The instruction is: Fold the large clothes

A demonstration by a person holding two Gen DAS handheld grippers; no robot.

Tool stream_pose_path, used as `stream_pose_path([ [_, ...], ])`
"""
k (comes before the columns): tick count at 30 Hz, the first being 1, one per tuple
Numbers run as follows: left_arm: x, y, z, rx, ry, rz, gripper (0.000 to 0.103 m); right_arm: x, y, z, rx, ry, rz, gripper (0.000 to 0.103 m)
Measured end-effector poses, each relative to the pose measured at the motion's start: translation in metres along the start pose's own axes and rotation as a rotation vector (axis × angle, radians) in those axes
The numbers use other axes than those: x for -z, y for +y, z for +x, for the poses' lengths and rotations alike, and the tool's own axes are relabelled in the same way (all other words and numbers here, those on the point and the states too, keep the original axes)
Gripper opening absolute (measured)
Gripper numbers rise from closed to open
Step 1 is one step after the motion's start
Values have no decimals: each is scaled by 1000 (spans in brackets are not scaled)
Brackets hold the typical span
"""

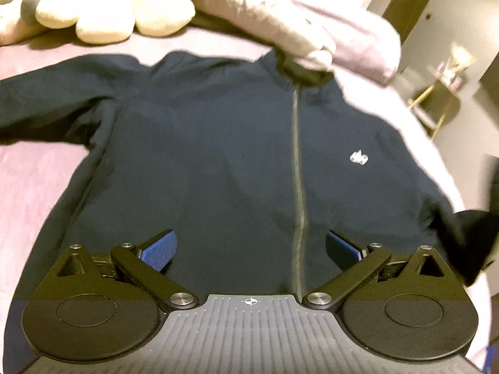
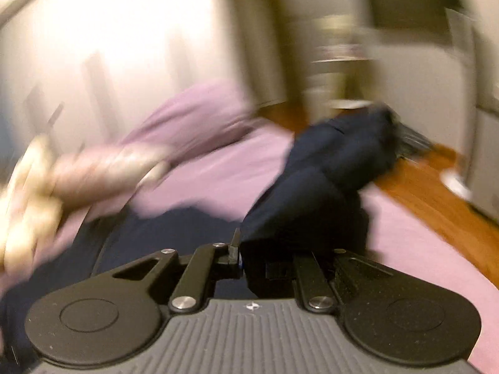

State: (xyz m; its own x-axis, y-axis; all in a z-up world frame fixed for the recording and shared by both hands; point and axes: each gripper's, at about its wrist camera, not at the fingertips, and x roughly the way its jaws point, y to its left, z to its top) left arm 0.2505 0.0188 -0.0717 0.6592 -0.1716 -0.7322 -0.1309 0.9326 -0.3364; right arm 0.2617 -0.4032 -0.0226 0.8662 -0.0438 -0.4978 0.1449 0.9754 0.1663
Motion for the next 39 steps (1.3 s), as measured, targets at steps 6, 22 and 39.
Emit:
stream_pose_path([
  [6,-20,7,-11,107,-38,-5,103,62,134,69,-141,260,-366,91],
  [22,-43,-73,139,420,271,-135,64,92,-31,38,-271,277,488,47],
  [39,-122,-65,98,386,19,-96,9,100,-51,49,-304,228,620,68],
])
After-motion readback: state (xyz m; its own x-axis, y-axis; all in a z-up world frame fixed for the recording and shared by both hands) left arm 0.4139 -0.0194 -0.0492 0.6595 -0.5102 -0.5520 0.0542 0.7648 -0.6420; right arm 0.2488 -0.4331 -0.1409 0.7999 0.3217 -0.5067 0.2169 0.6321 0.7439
